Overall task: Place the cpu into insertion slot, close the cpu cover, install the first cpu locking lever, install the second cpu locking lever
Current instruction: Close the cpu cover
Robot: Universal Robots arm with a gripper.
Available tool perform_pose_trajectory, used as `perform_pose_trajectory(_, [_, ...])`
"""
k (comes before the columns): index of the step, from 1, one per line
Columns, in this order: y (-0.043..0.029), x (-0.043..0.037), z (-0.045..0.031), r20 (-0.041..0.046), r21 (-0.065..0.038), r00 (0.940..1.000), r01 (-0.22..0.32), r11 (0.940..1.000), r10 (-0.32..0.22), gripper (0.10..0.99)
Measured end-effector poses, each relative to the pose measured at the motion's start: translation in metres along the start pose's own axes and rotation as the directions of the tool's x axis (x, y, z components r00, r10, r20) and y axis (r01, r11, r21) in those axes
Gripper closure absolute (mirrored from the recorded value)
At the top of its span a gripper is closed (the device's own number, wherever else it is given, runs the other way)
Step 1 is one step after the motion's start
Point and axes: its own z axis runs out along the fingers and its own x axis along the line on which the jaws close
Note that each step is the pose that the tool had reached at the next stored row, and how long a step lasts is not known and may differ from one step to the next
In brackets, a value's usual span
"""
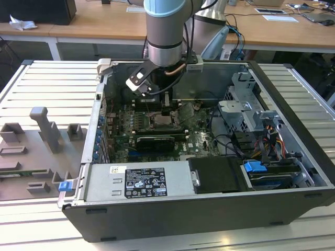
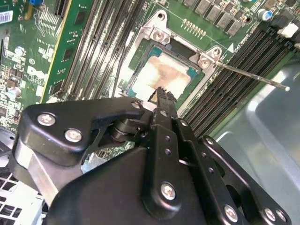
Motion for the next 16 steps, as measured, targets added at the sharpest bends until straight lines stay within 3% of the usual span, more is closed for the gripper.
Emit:
perform_pose_trajectory(2, [0.0011, 0.0004, -0.0143, -0.0003, 0.000, 1.0000, 0.000, 1.0000, 0.000, 0.980])
perform_pose_trajectory(5, [0.0047, 0.0005, -0.0141, -0.0005, 0.000, 1.0000, 0.000, 1.0000, 0.000, 0.980])
perform_pose_trajectory(10, [0.0169, 0.0006, -0.0133, -0.0002, 0.006, 1.0000, 0.000, 1.0000, 0.000, 0.980])
perform_pose_trajectory(13, [0.0183, 0.0010, -0.0261, -0.0002, 0.007, 1.0000, 0.000, 1.0000, 0.000, 0.980])
perform_pose_trajectory(16, [0.0241, 0.0011, -0.0268, -0.0004, 0.008, 1.0000, 0.000, 1.0000, 0.000, 0.980])
